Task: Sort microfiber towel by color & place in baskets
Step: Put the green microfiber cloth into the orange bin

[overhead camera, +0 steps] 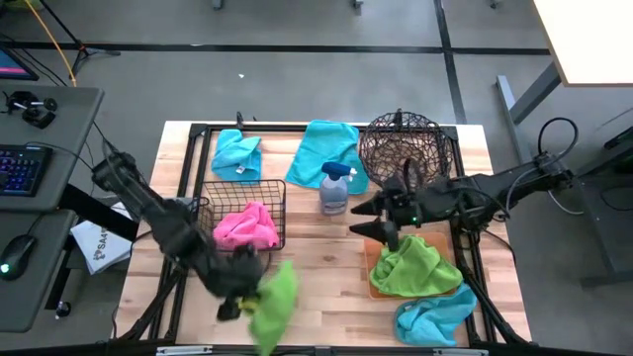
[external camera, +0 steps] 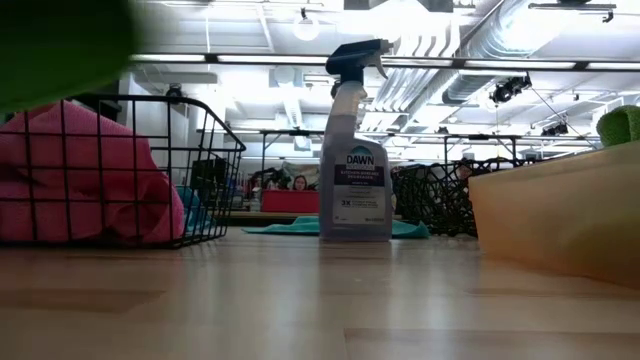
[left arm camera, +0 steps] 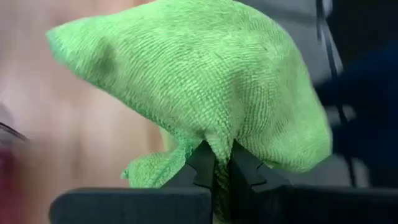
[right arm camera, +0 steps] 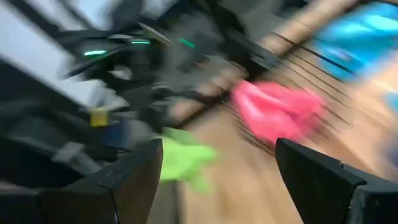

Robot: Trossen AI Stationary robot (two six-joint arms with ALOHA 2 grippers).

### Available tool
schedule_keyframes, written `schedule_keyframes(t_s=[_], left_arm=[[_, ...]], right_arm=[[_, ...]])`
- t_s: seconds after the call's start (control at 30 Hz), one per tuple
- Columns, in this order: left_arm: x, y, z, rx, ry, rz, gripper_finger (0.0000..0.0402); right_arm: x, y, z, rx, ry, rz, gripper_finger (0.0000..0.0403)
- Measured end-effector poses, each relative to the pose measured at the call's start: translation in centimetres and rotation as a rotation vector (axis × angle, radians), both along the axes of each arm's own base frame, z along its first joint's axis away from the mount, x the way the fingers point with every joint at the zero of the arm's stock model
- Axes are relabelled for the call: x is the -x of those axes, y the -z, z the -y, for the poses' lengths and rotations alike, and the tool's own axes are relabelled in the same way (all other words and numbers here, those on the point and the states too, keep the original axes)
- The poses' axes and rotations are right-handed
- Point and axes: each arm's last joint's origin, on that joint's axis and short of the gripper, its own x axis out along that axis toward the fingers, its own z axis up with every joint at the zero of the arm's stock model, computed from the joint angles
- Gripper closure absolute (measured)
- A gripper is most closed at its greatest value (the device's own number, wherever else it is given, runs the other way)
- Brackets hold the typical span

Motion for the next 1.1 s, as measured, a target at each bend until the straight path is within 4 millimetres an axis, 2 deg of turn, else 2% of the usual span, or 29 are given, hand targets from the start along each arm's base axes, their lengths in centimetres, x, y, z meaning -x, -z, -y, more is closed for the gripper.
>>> schedule_keyframes(t_s=[0.07,0.2,0.27,0.4,0.57,0.77,1.1], left_arm=[[-0.9,-2.2,-1.6,-0.045,-0.043,0.063,0.0400],[-3.0,-4.4,-4.6,-0.110,-0.089,0.126,0.0401],[-3.9,-5.0,-5.9,-0.140,-0.108,0.140,0.0401],[-5.3,-5.5,-7.7,-0.169,-0.147,0.152,0.0401],[-6.7,-4.8,-8.5,-0.179,-0.133,0.124,0.0401],[-7.4,-4.0,-8.4,-0.201,-0.121,0.104,0.0401],[-7.5,-4.3,-8.5,-0.222,-0.126,0.132,0.0401]], right_arm=[[-0.6,-1.1,-0.4,0.008,-0.061,0.130,0.0096],[-1.8,-1.9,-1.1,0.101,-0.098,0.307,0.0096],[-2.5,-1.4,-1.4,0.185,-0.104,0.304,0.0096],[-4.2,-0.2,-1.8,0.317,-0.087,0.187,0.0096],[-6.4,0.8,-2.3,0.505,-0.078,-0.005,0.0096],[-8.9,1.9,-3.2,0.645,-0.129,-0.197,0.0096],[-12.3,4.0,-4.2,0.797,-0.157,-0.319,0.0096]])
